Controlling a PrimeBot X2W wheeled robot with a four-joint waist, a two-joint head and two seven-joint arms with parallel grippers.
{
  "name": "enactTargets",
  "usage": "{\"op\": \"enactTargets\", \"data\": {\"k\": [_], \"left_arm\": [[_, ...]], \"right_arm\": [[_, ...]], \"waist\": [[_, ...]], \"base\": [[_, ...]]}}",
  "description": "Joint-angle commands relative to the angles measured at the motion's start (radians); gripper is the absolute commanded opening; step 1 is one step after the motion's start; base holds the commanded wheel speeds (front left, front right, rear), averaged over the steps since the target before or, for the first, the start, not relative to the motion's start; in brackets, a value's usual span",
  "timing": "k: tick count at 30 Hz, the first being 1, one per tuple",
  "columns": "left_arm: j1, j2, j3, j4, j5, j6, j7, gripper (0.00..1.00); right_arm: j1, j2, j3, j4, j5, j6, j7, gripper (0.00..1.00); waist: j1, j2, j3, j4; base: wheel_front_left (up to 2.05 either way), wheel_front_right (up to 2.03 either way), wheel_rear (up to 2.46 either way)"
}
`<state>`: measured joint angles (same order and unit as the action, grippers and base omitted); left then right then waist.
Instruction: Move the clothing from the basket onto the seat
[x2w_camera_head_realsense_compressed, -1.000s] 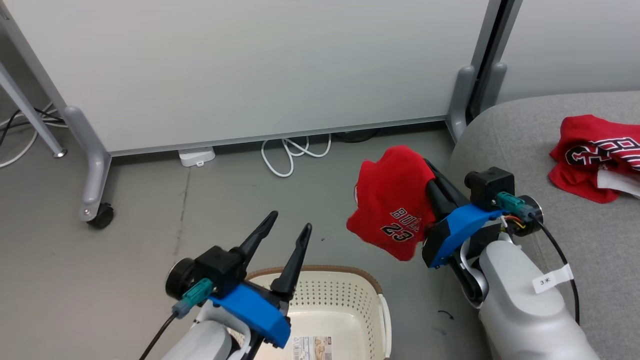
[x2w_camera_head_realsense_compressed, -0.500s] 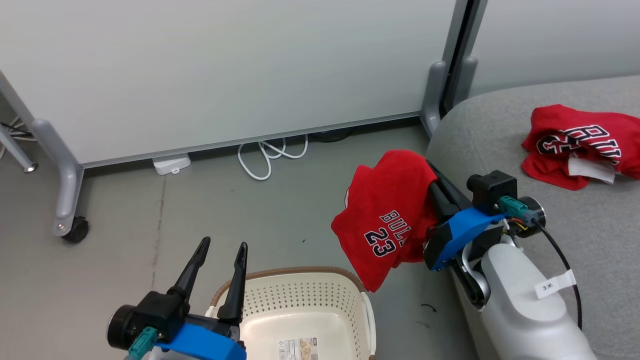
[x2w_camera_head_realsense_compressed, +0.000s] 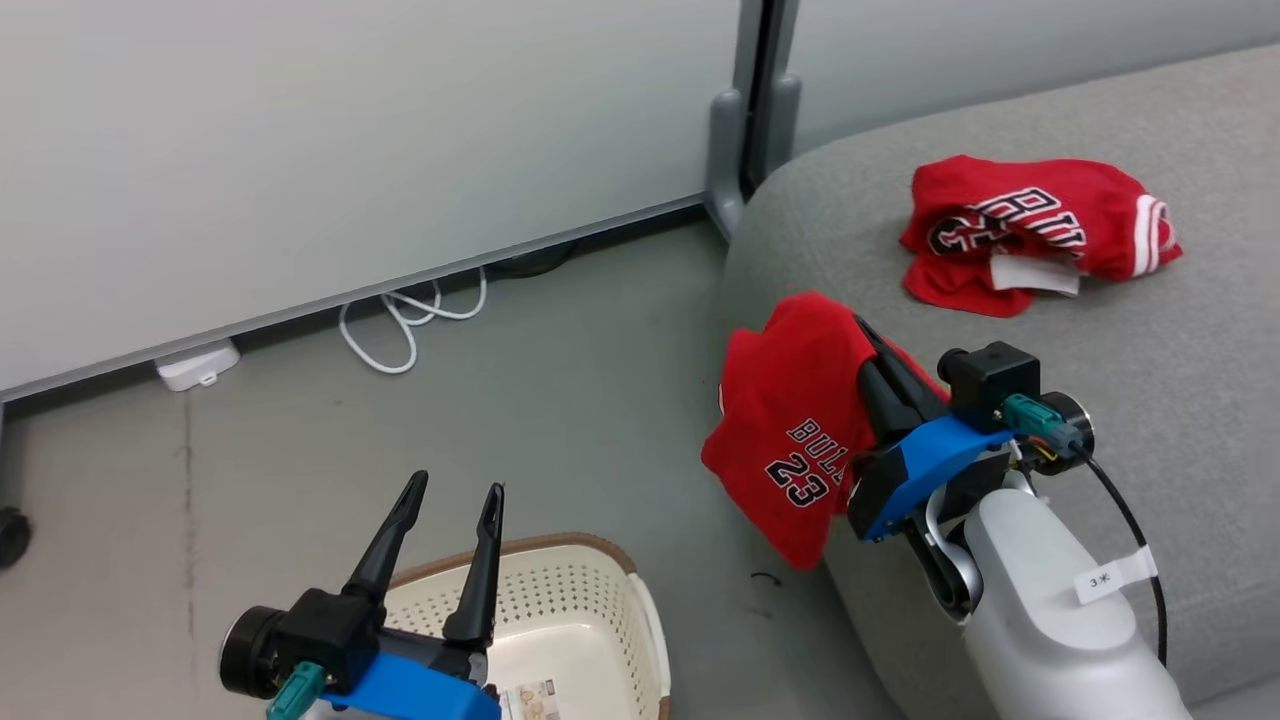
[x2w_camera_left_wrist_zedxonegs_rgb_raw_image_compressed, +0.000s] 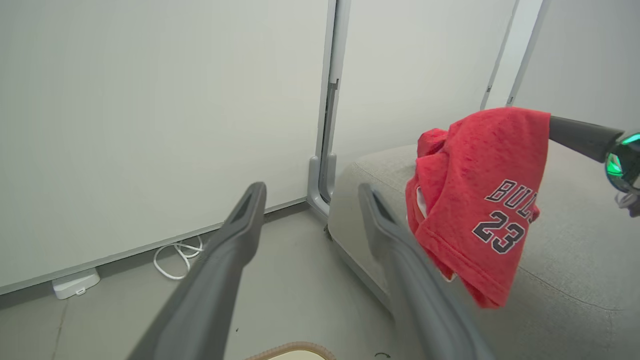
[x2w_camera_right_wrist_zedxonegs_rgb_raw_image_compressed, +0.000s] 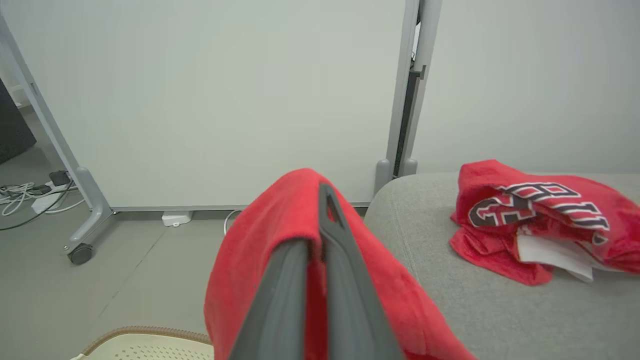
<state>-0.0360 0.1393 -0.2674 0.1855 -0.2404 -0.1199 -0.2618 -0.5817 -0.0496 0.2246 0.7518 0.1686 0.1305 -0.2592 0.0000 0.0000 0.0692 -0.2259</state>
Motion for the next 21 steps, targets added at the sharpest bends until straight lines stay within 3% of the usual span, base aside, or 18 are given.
{"op": "enactTargets", "data": {"k": [1, 12, 21], "left_arm": [[-0.012, -0.001, 0.003, -0.005, 0.006, -0.004, -0.005, 1.00], [-0.032, 0.001, -0.003, -0.012, 0.019, -0.012, -0.005, 1.00], [-0.039, 0.010, -0.025, -0.014, 0.009, -0.010, -0.005, 1.00]], "right_arm": [[0.009, -0.001, -0.001, -0.007, 0.002, 0.000, -0.001, 0.00], [0.031, -0.001, -0.010, -0.044, 0.018, 0.000, 0.000, 0.00], [0.043, -0.001, -0.020, -0.065, 0.028, 0.000, 0.000, 0.00]], "waist": [[0.0000, 0.0000, 0.009, -0.041], [0.0000, 0.0000, 0.038, -0.186], [0.0000, 0.0000, 0.051, -0.238]], "base": [[0.00, 0.00, 0.00], [0.00, 0.00, 0.00], [0.00, 0.00, 0.00]]}}
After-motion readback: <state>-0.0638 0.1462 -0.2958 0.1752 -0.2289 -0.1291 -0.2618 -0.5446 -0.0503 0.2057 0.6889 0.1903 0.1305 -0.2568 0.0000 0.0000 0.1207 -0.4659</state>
